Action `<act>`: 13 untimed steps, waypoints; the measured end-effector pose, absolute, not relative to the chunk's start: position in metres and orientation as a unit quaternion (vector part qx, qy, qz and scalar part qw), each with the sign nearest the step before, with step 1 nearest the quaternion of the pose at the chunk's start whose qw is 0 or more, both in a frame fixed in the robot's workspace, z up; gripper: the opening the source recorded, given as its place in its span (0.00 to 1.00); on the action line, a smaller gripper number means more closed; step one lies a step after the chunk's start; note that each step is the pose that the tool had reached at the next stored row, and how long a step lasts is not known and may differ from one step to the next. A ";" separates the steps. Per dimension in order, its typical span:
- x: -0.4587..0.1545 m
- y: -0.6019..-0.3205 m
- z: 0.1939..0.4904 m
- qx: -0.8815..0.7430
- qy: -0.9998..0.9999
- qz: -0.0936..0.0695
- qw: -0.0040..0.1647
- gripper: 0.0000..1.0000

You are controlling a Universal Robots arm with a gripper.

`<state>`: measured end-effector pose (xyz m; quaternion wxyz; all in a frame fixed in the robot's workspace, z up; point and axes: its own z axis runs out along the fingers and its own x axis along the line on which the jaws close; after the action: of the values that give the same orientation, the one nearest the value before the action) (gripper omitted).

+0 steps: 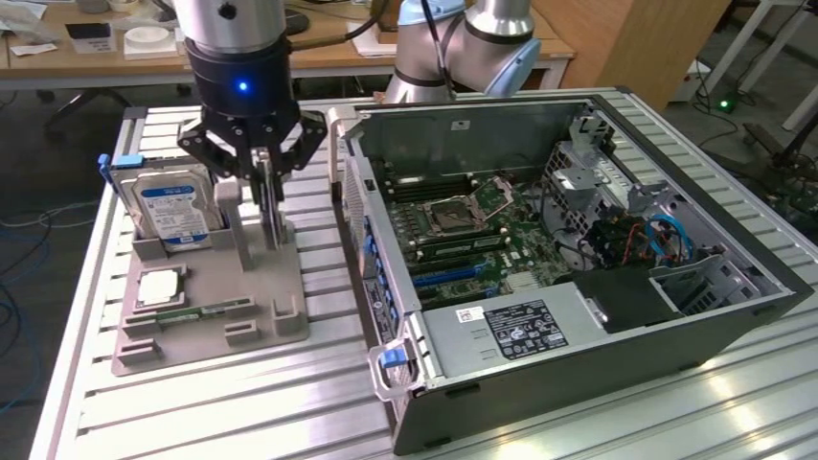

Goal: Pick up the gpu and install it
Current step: 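Pick up the gpu and move the gpu toward the slot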

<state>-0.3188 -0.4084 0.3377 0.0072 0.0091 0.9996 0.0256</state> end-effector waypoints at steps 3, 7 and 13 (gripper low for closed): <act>-0.319 -0.408 0.342 0.009 1.000 0.026 0.007 0.27; -0.319 -0.408 0.349 0.009 1.000 0.027 0.007 0.27; -0.319 -0.408 0.360 0.009 1.000 0.028 0.007 0.27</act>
<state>-0.3187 -0.4084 0.3602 0.0072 0.0091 0.9995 0.0278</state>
